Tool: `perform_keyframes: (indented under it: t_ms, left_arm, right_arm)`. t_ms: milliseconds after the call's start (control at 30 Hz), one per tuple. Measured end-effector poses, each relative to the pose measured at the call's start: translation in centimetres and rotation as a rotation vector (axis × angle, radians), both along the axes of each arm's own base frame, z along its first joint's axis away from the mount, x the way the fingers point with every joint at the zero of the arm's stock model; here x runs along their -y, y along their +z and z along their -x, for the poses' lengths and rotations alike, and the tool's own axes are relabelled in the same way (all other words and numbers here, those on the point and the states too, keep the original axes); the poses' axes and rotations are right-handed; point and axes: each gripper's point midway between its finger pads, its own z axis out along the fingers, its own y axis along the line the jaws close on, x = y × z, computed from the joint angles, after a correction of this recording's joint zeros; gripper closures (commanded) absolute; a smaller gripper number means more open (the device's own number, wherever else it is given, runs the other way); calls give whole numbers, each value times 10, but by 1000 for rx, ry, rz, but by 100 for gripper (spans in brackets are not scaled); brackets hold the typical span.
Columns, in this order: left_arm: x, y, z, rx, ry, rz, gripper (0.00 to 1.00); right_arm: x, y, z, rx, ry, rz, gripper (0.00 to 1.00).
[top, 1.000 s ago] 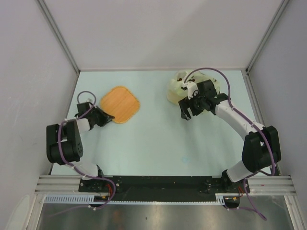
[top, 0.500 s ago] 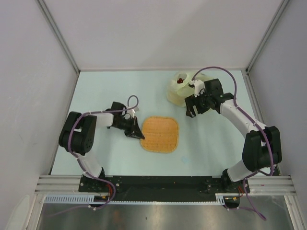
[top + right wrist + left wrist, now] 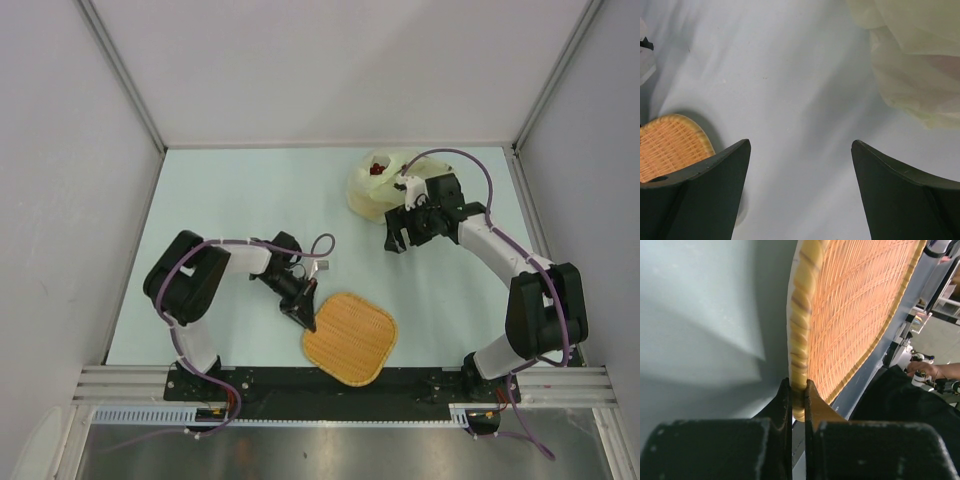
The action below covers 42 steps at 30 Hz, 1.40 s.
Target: Take the fake fruits out of the plastic bag
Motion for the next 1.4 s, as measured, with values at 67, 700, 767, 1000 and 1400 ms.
perform_keyframes:
  t_ms: [67, 700, 767, 1000, 1400]
  left_arm:
    - [1, 1, 2, 0, -10, -15, 100]
    - [11, 6, -70, -3, 192, 0, 99]
    - [12, 6, -70, -3, 191, -4, 96]
    - [10, 12, -65, -22, 192, -9, 27]
    - [-17, 112, -145, 495, 281, 64, 12]
  right_arm:
    - [-1, -1, 1, -3, 0, -6, 13]
    - [-4, 1, -4, 18, -4, -20, 13]
    - [-4, 1, -3, 16, -3, -18, 13]
    - [-4, -1, -1, 9, -2, -13, 12]
    - [16, 65, 42, 85, -40, -34, 10]
